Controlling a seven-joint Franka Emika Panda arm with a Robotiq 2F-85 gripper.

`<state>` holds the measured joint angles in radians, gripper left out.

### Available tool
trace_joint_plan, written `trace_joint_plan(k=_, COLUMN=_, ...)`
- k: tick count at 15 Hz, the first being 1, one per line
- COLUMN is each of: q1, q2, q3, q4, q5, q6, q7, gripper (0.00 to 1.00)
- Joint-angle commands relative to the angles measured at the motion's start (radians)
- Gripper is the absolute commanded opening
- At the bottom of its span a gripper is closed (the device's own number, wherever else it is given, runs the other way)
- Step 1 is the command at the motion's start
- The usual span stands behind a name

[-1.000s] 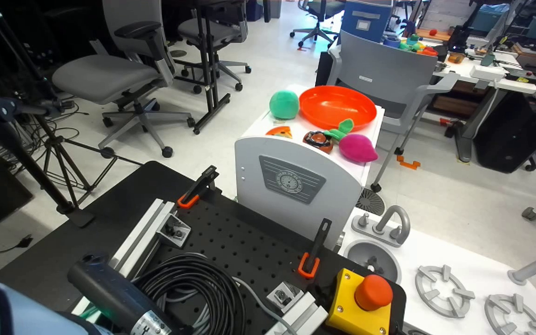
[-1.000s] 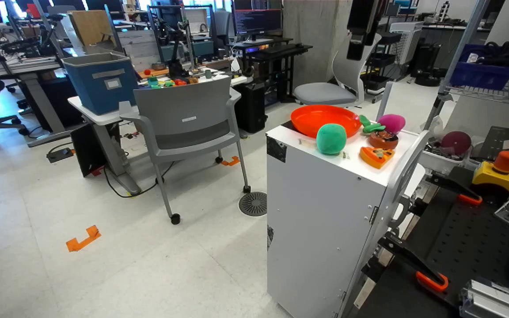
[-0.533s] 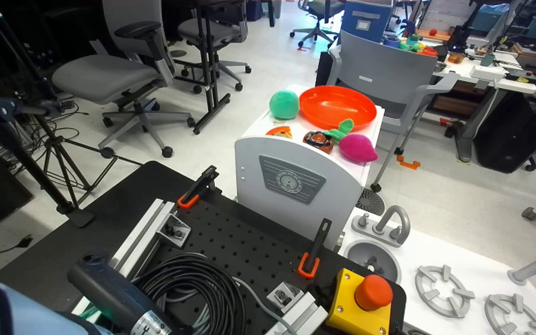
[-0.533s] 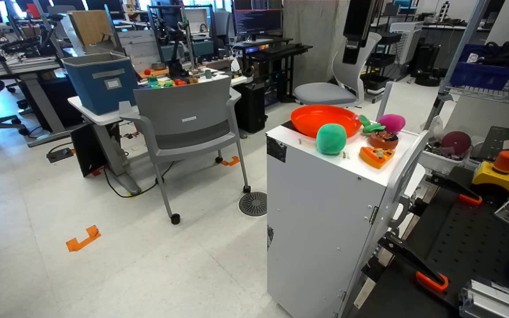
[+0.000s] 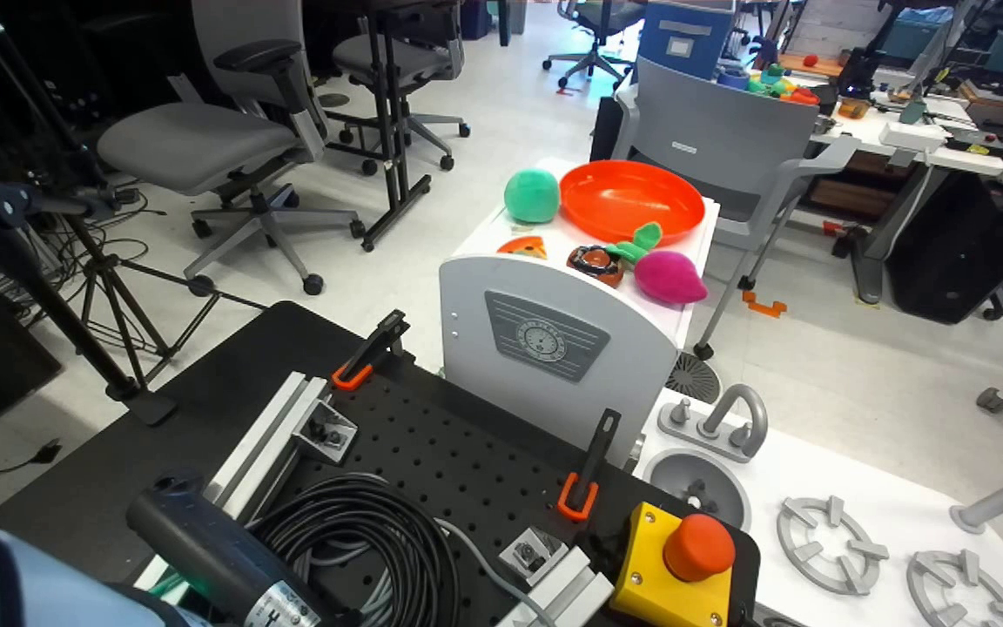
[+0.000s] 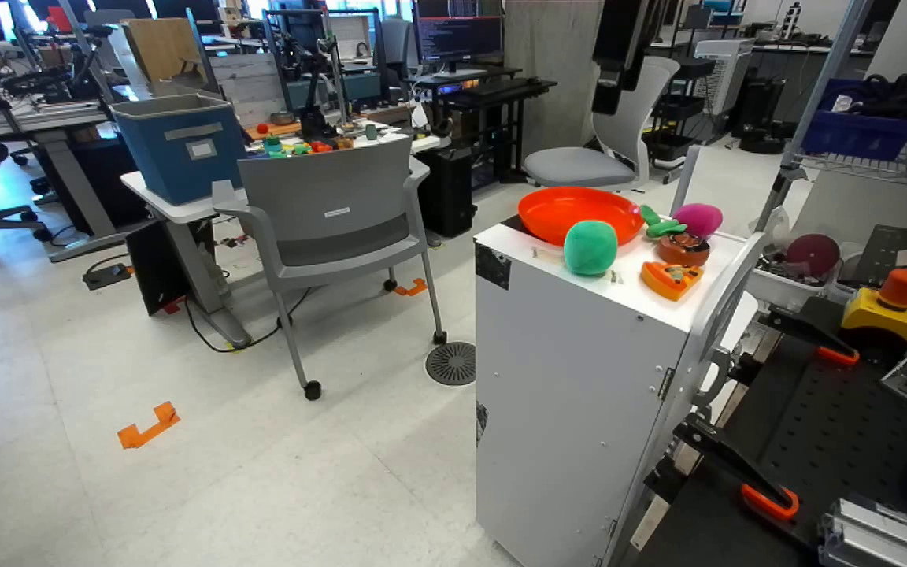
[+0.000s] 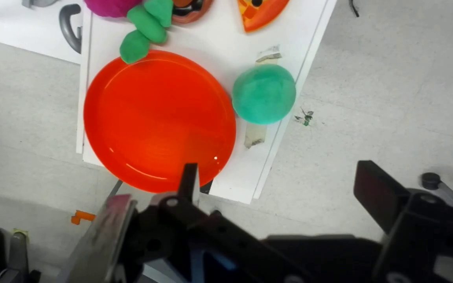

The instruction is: Put the green object on the orange plate

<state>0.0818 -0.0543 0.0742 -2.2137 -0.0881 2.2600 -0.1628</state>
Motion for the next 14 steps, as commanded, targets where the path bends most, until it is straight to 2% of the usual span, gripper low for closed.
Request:
trace_joint_plan(k=1, q1=-0.006, q2=0.032, q3=-0.016, q4=0.050, q5=0.136, q6=-0.027, q7=-0.079, gripper=1.00)
trace_joint_plan(k=5, q1=-0.015, q2=0.052, q3=-0.023, q4=0.074, q5=0.161, q6=-0.053, q7=-0.078, gripper=1.00)
trace_joint_plan(k=14, q1=-0.027, q2=0.125, q3=-0.019, q4=0.137, q5=0.124, q6=-0.176, q7=-0.046, gripper=1.00)
